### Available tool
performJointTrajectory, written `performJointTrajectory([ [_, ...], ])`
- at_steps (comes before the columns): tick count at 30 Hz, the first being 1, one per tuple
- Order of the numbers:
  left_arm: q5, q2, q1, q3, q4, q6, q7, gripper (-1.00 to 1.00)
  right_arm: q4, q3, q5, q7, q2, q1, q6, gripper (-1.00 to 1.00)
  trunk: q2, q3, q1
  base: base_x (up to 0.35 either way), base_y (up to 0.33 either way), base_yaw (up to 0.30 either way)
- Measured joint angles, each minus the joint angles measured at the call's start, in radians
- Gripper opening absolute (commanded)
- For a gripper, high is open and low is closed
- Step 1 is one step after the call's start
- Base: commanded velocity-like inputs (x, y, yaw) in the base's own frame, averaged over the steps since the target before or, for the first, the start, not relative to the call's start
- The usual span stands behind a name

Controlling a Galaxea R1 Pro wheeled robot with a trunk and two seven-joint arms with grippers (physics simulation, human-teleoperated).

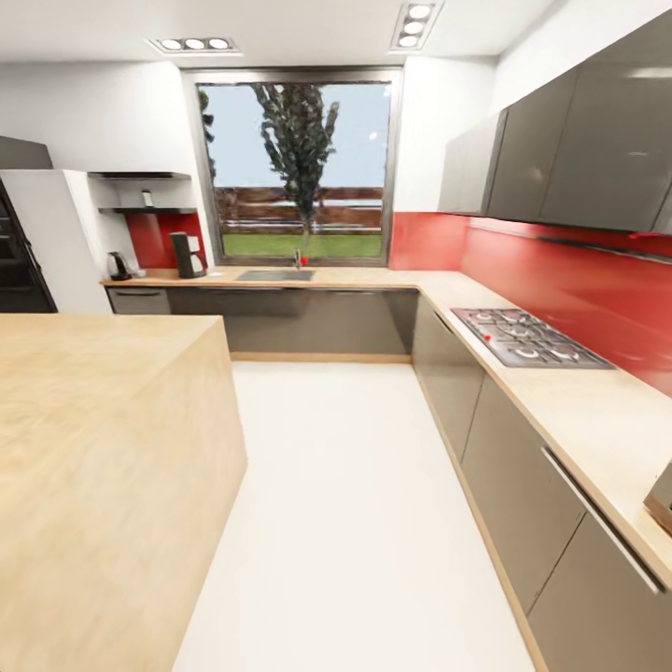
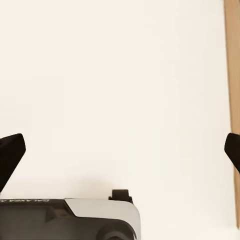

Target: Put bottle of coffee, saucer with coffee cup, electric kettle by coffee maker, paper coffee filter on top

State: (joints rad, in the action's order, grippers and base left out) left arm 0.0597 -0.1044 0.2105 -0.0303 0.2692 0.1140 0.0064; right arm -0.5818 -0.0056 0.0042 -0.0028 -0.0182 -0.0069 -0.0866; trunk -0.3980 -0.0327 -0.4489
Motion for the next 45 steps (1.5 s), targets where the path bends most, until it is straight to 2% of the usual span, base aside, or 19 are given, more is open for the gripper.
performJointTrajectory([
  [45, 0.0, 0.0, 0.0, 0.0, 0.0, 0.001, 0.0, 1.0, 0.0, 0.0, 0.001, -0.001, 0.0, 0.0, -0.001, 1.0, 0.0, 0.0, 0.0, 0.333, 0.0, 0.0],
])
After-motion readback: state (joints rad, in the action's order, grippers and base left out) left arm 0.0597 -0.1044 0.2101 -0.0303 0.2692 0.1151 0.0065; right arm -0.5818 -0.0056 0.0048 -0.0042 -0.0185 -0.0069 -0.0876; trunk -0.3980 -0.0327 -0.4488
